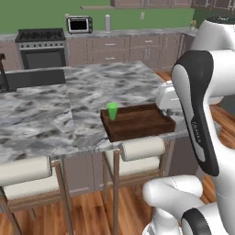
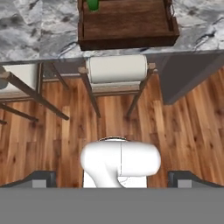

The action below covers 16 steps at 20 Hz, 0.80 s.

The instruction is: There is a tray on the dining counter. Grab the cup, mug, and pitcher and place them on the tray. The pitcher may be placed next to the tray if it cannot fit the tray.

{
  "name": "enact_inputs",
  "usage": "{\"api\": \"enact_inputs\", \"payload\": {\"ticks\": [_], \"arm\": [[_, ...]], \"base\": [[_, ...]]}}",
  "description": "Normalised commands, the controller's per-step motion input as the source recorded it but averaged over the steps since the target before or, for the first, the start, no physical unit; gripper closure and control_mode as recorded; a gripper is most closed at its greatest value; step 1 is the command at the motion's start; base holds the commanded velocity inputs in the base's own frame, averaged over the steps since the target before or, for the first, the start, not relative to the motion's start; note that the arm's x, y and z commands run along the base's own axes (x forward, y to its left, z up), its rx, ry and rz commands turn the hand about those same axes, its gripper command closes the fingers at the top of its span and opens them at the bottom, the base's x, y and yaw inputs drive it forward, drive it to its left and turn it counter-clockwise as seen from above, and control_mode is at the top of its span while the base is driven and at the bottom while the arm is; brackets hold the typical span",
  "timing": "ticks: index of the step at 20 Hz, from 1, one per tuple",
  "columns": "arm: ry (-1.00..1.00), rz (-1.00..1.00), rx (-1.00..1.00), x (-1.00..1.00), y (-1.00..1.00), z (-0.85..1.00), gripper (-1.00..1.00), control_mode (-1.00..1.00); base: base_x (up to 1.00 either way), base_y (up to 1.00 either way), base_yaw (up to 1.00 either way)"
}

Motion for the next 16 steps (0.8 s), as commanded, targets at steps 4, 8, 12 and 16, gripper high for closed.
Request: {"api": "enact_inputs", "payload": {"ticks": [4,8,12,16], "arm": [[0.0,0.0,0.0,0.0,0.0,0.0,-1.0,1.0],[0.0,0.0,0.0,0.0,0.0,0.0,-1.0,1.0],[0.0,0.0,0.0,0.0,0.0,0.0,-1.0,1.0],[0.0,0.0,0.0,0.0,0.0,0.0,-1.0,1.0]], "base": [[-0.98,0.75,0.0],[-0.75,1.0,0.01],[-0.49,1.0,0.0],[-0.15,1.0,0.0]]}}
